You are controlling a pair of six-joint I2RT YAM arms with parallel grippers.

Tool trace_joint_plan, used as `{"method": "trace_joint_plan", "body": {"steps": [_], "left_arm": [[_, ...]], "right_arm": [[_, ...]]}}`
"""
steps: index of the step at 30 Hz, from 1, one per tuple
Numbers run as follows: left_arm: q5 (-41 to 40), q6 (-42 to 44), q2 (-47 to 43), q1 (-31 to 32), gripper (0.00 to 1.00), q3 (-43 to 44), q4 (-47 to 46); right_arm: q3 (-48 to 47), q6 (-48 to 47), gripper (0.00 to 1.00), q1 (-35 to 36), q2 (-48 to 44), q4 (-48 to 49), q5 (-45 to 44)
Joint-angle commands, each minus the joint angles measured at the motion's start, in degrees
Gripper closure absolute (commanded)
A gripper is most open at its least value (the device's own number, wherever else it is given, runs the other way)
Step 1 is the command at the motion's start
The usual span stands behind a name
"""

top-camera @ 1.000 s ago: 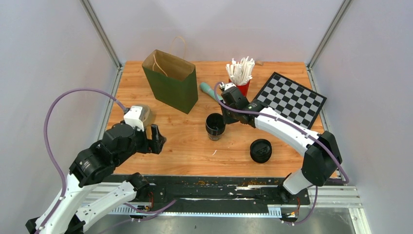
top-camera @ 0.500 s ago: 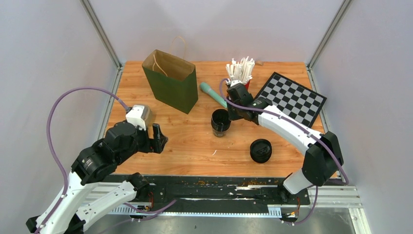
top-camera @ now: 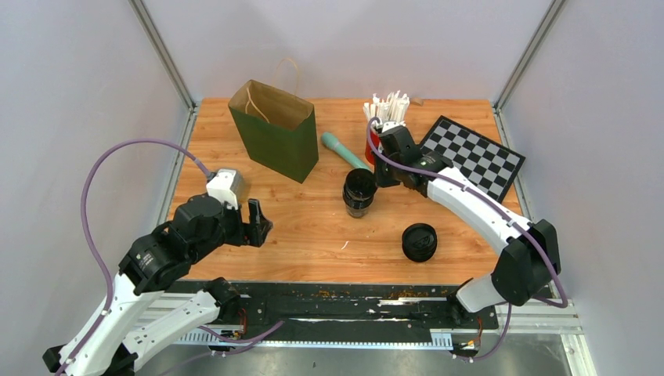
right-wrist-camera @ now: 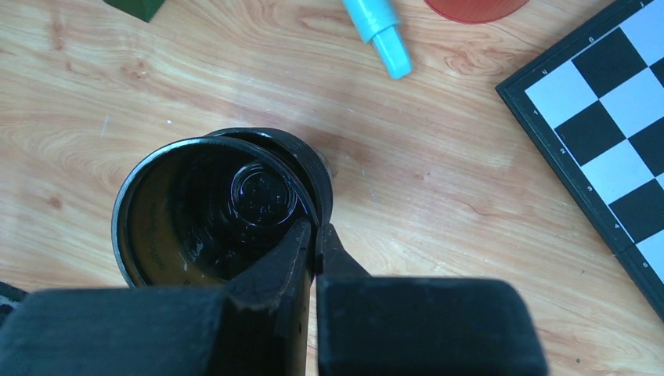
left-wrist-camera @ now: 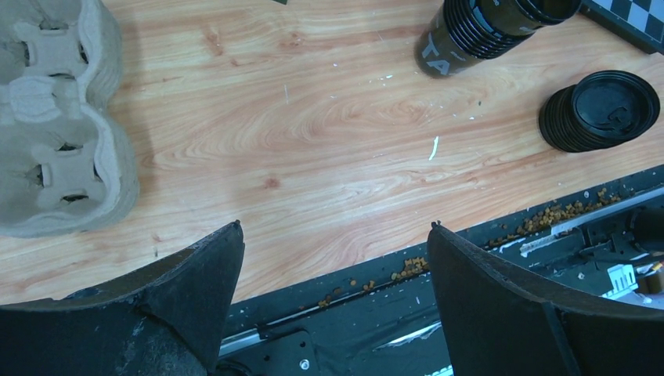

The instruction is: Pack the takeout coffee

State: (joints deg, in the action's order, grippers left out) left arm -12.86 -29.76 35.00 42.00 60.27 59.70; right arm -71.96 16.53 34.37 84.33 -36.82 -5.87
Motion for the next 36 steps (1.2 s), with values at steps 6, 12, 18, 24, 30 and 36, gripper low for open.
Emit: {"method": "trace_joint_plan", "body": {"steps": [6, 12, 18, 24, 30, 36], "left_arm": [[-0.26, -1.19, 2.22, 0.19, 0.07, 2.0, -1.15], [-0.5, -2.54, 3.11, 0.21, 0.07, 2.48, -1.61], [0.02, -3.32, 2.86, 0.19, 0.07, 2.19, -2.03], [-0.29, -3.2, 2.64, 0.23, 0.07, 2.5, -1.26], [-0.42, -3.03, 3.07, 0.19, 0.07, 2.02, -1.42], [-0.29, -3.11, 3.39, 0.19, 0.07, 0.77, -2.48]], "right_arm": [[-10.38, 0.53, 1.0, 0.16, -5.96, -4.17, 4.86], [-8.9, 1.85, 1.0, 0.96, -9.78, -4.75, 9.94], [-6.81, -0.37, 1.0, 1.29, -10.58, -3.14, 3.04], [-4.36, -0.68, 1.0, 1.26, -7.63, -2.0, 0.87], [-1.77, -2.14, 1.0, 1.14, -4.71, 0.67, -0.78], [-1.53, -3.06, 0.99, 1.17, -1.5, 2.83, -1.42]]}}
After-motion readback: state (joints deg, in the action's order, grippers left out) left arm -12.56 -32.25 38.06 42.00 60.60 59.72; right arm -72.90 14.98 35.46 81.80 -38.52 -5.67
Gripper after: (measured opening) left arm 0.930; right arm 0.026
